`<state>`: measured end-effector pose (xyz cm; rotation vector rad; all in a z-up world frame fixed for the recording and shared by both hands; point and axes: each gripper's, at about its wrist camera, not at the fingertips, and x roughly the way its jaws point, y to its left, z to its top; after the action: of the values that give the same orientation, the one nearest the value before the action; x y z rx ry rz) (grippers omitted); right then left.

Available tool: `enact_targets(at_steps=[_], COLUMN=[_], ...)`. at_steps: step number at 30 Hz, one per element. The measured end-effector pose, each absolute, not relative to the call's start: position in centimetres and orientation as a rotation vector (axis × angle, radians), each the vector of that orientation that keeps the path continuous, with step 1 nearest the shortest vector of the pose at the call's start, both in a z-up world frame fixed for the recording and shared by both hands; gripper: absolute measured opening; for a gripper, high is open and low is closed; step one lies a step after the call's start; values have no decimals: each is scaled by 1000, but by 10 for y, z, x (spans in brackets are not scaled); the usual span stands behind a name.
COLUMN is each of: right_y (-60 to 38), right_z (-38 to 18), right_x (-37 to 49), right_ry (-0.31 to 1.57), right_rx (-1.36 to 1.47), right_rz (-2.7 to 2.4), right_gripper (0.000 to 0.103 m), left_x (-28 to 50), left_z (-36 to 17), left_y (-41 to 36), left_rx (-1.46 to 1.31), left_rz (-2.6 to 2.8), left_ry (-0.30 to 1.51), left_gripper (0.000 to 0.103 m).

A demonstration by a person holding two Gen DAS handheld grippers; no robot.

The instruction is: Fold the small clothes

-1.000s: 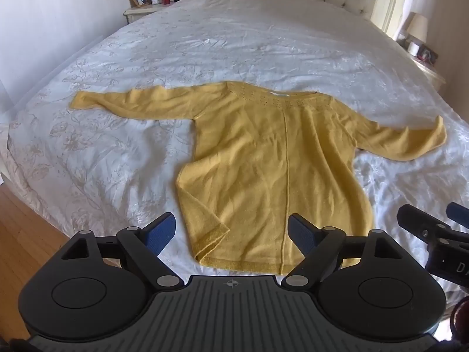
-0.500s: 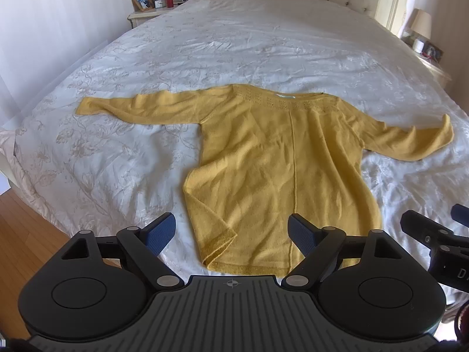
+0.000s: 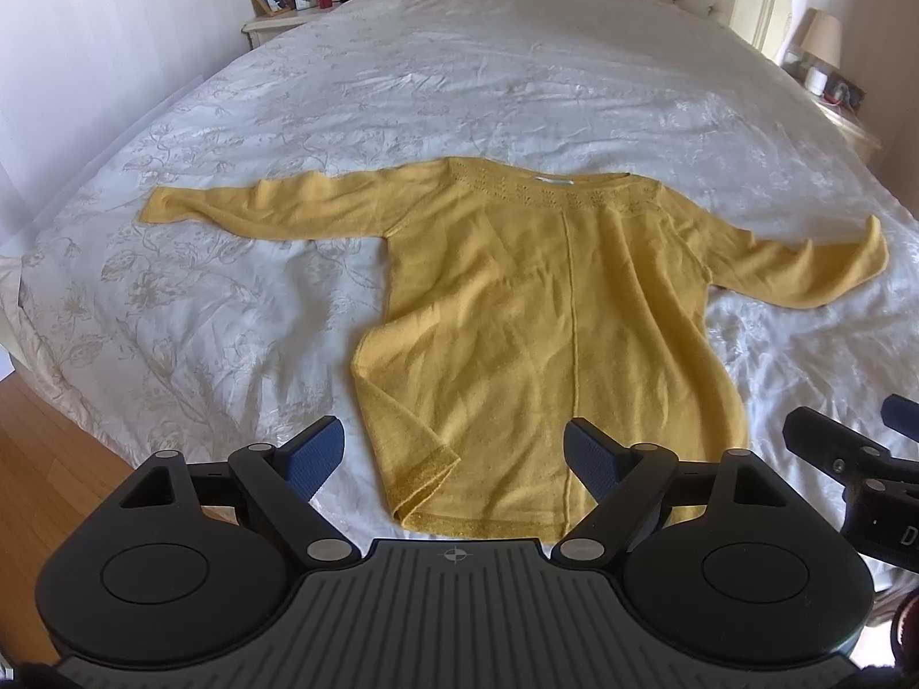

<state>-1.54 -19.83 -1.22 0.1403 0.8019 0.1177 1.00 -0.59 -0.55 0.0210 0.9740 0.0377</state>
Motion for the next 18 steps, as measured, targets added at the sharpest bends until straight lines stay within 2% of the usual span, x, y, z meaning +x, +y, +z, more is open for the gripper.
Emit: enact_targets(at_steps=[18], right_y=[-194], right_z=[-16], right_x=[-13], right_ry=[815], right_rx=[168], right_rz=[128], right_gripper=[102], left_x=[15], left_z=[-11], left_y=[2], left_rx=[20], left_rz=[29], left_ry=[999], left_gripper=[84])
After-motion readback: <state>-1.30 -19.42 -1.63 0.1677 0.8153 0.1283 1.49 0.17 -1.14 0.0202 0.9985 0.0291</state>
